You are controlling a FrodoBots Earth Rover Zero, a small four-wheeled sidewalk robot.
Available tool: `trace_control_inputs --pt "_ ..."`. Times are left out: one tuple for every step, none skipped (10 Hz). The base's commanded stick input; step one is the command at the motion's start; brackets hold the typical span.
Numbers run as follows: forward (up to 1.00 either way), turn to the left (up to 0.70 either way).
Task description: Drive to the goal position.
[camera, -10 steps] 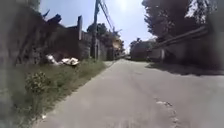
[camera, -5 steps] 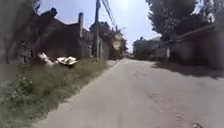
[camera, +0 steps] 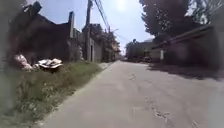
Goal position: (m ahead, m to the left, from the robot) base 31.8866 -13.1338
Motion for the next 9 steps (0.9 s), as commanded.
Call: trace_control_inputs --pt "1.0 0.02" --pt "1.0 0.02" --pt "1.0 0.02" --pt "1.0 0.02" --pt "1.0 0.02" --pt "1.0 0.02" --pt "1.0 -0.15" --pt "1.0 -0.35" --pt "1.0 -0.38"
